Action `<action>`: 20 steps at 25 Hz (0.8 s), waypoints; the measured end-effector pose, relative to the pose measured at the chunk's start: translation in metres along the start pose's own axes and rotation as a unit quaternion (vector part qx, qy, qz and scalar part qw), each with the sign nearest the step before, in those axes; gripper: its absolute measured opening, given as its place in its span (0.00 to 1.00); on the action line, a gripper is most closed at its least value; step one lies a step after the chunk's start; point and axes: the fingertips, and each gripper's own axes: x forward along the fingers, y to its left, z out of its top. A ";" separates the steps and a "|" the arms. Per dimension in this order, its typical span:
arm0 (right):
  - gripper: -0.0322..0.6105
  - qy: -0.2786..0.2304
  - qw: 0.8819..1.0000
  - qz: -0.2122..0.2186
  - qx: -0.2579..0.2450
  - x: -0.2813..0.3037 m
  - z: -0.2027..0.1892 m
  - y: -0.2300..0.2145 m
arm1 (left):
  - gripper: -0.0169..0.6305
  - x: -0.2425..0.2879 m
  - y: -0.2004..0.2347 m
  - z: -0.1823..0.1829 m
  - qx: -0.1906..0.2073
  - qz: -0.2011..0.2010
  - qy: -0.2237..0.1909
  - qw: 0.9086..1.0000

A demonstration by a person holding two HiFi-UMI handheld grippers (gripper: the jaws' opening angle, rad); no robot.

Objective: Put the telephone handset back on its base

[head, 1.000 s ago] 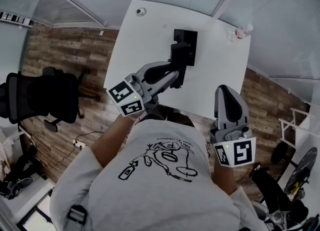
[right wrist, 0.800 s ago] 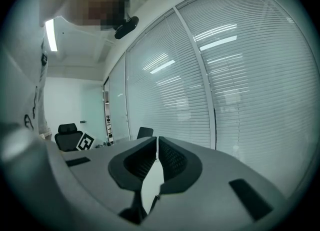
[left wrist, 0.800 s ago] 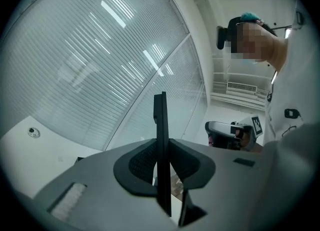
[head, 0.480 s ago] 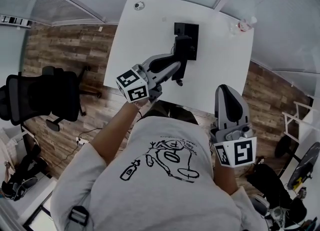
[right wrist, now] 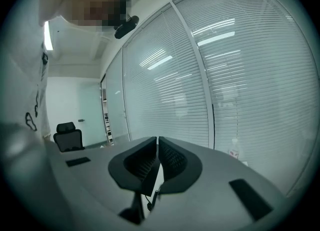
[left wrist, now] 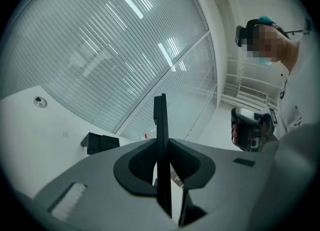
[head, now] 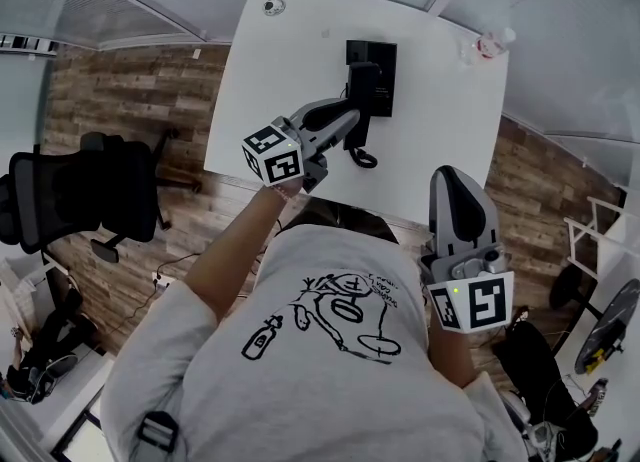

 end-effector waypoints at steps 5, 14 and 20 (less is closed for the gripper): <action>0.07 0.003 1.000 -0.001 -0.001 0.006 0.001 -0.001 | 0.13 0.006 0.024 -0.009 -0.018 0.012 0.002 1.000; 0.07 0.006 1.000 -0.004 0.001 0.014 0.000 -0.009 | 0.13 0.016 0.062 -0.025 -0.055 0.032 0.013 0.998; 0.07 0.008 1.000 -0.003 0.000 0.022 0.002 -0.008 | 0.13 0.021 0.088 -0.040 -0.087 0.051 0.027 0.995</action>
